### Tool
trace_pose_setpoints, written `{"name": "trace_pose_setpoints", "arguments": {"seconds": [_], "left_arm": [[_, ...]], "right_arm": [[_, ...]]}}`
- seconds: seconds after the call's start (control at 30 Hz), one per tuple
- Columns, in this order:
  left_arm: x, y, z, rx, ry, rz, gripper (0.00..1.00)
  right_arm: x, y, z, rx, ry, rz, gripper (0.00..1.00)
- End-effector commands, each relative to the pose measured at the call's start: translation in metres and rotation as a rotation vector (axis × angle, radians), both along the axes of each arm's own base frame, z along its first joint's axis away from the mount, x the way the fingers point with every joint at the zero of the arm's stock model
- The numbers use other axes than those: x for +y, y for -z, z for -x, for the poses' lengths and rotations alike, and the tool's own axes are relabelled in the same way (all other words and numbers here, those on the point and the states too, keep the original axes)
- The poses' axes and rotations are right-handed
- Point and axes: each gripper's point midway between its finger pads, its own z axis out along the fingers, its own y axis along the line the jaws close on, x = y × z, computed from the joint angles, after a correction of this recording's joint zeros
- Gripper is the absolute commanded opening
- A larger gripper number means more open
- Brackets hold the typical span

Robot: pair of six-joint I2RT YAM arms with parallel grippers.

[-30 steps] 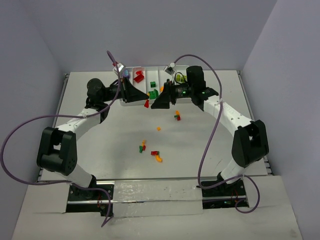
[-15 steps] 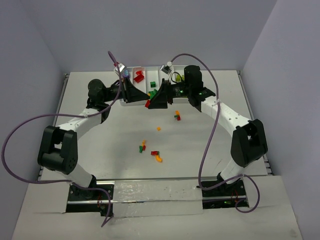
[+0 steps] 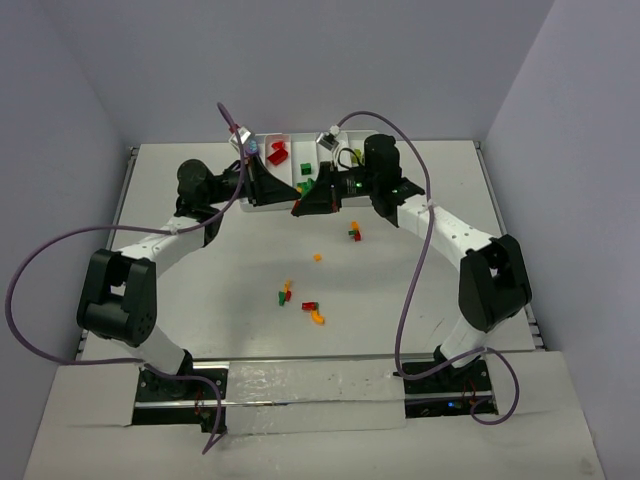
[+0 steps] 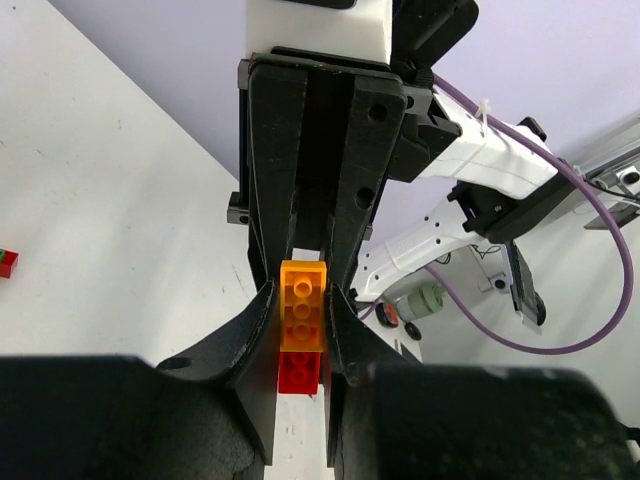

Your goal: Sort the legos into containers by color

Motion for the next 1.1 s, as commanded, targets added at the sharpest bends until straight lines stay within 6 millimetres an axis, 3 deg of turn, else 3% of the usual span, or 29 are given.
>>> {"name": "trace_pose_setpoints", "arguments": {"seconds": [0.0,0.17,0.3,0.33,0.53,0.6,0.63,0.73,0.8,0.9,1.0,1.07], "left_arm": [[0.0,-0.002,-0.003,-0.022,-0.03,0.013,0.0],[0.018,0.001,-0.012,-0.01,-0.08,0.012,0.0],[0.048,0.001,-0.024,-0.019,-0.148,0.006,0.0],[0.065,0.001,-0.03,-0.028,-0.186,-0.003,0.0],[0.106,0.006,-0.041,-0.059,-0.278,-0.06,0.0],[0.126,0.011,-0.048,-0.076,-0.336,-0.104,0.0],[0.129,0.012,-0.05,-0.077,-0.345,-0.107,0.0],[0.139,0.024,-0.059,-0.122,-0.399,-0.203,0.0],[0.145,0.035,-0.065,-0.094,-0.44,-0.287,0.0],[0.158,0.047,-0.078,-0.086,-0.528,-0.396,0.0],[0.17,0.055,-0.085,-0.088,-0.603,-0.48,0.0],[0.177,0.06,-0.086,-0.085,-0.641,-0.521,0.0]], "right_arm": [[0.001,-0.015,0.008,-0.074,-0.032,-0.056,0.02],[-0.006,-0.012,0.008,-0.074,-0.011,-0.055,0.0],[-0.017,-0.01,0.002,-0.073,0.012,-0.053,0.0],[-0.023,-0.009,-0.002,-0.073,0.027,-0.052,0.0],[-0.034,-0.003,-0.018,-0.069,0.067,-0.032,0.0],[-0.029,0.003,-0.042,-0.083,0.132,0.018,0.0],[-0.029,0.004,-0.045,-0.116,0.134,0.022,0.0],[-0.021,0.031,-0.097,-0.069,0.286,0.172,0.0],[-0.003,0.049,-0.145,-0.081,0.38,0.27,0.0],[0.013,0.076,-0.19,-0.103,0.479,0.39,0.0],[0.032,0.099,-0.225,-0.14,0.531,0.446,0.0],[0.038,0.11,-0.235,-0.17,0.559,0.482,0.0]]}}
